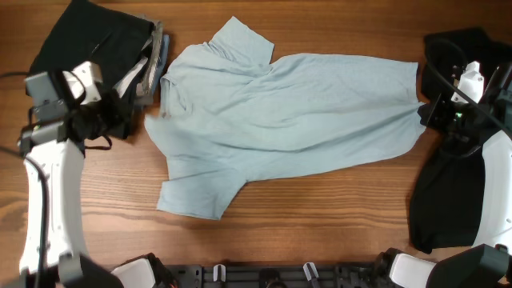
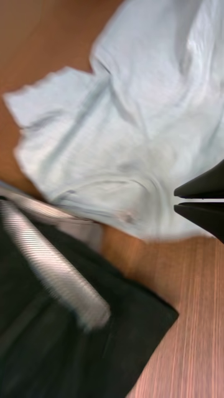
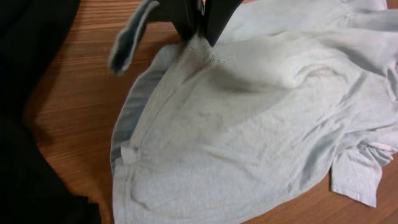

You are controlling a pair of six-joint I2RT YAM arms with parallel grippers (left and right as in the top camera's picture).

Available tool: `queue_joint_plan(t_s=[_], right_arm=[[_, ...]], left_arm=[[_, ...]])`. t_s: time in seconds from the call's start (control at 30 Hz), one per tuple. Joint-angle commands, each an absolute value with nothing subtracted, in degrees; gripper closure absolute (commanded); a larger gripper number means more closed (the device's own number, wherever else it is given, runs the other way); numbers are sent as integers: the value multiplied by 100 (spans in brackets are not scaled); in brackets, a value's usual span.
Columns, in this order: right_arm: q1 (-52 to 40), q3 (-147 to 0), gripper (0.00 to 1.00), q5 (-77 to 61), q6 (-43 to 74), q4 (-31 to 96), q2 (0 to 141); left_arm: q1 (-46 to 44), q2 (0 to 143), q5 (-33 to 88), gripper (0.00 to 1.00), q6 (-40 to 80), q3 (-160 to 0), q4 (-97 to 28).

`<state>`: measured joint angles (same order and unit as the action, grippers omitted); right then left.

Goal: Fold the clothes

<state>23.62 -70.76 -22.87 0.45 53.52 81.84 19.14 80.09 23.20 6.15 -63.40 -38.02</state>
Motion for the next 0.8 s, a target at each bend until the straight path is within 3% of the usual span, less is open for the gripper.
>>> queue_joint_plan(t_s=[0.0, 0.17, 0.23, 0.33, 0.37, 0.6, 0.77], right_arm=[[2355, -7376, 96, -2252, 148, 5319, 8099], [2353, -7649, 96, -2410, 158, 5380, 8099], [2353, -7649, 96, -2410, 152, 5387, 8099], [2355, -7649, 96, -2410, 154, 5422, 8099], [2355, -7649, 96, -2408, 150, 5430, 8099], [2353, -7649, 96, -2408, 145, 5481, 8099], [2355, -7649, 96, -2405, 145, 5500, 8099]], left_arm=[[2248, 7303, 2248, 96, 996, -6464, -3769], [2298, 7085, 2248, 95, 869, -6458, -4292], [2043, 7439, 2248, 83, 591, -6447, -4591], [1588, 8357, 2250, 51, 473, -6447, -4735], [1468, 8683, 2250, 46, 475, -6447, -4733], [1319, 10235, 2318, 45, 1481, -6447, -4346], [1334, 10440, 2206, 54, 1929, -6447, -4056]])
